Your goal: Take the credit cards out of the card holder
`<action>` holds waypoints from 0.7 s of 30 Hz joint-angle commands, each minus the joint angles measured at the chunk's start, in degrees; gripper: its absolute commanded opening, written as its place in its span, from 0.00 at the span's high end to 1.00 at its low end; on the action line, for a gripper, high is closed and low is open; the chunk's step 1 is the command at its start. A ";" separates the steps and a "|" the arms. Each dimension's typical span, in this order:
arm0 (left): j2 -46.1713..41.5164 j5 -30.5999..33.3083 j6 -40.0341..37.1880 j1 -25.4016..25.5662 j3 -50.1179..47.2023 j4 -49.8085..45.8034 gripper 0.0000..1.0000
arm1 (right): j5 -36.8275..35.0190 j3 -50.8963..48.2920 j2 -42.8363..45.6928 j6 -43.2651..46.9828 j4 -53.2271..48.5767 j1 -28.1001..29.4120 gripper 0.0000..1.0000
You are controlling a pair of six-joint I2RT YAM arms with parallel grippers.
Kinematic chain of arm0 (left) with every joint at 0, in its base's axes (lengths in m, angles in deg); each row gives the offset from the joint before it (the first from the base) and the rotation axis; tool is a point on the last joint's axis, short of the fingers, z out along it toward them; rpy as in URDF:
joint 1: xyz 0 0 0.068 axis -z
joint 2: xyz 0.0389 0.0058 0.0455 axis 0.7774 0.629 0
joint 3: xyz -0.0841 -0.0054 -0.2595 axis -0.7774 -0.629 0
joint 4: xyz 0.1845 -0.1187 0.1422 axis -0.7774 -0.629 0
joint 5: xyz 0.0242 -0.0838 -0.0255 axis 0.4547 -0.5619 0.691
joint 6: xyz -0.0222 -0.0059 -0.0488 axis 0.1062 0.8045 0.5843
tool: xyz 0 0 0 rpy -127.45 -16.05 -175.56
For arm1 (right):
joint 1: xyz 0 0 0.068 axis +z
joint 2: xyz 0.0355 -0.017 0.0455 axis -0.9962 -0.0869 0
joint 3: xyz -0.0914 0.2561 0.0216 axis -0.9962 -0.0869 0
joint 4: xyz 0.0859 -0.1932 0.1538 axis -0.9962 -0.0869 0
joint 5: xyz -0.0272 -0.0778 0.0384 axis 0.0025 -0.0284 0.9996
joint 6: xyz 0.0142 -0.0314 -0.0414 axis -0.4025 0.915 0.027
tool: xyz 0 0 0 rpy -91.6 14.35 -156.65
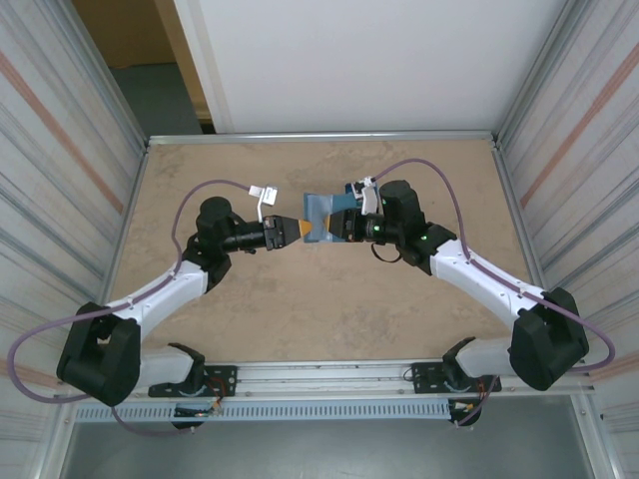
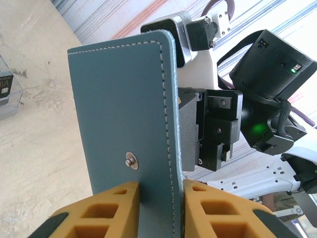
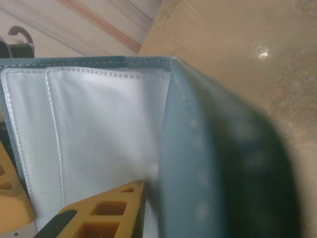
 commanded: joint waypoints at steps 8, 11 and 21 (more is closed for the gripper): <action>-0.99 0.17 -1.77 -0.09 1.85 -0.47 0.92 | 0.27 -0.24 2.02 -0.73 1.71 -0.19 0.77; -1.12 0.43 -1.82 -0.10 1.84 -0.60 0.95 | 0.04 -0.10 2.66 -0.16 1.10 -0.05 0.61; -0.83 0.79 -1.04 -0.10 1.58 0.34 1.00 | -4.81 2.62 3.04 5.11 -4.60 3.64 0.37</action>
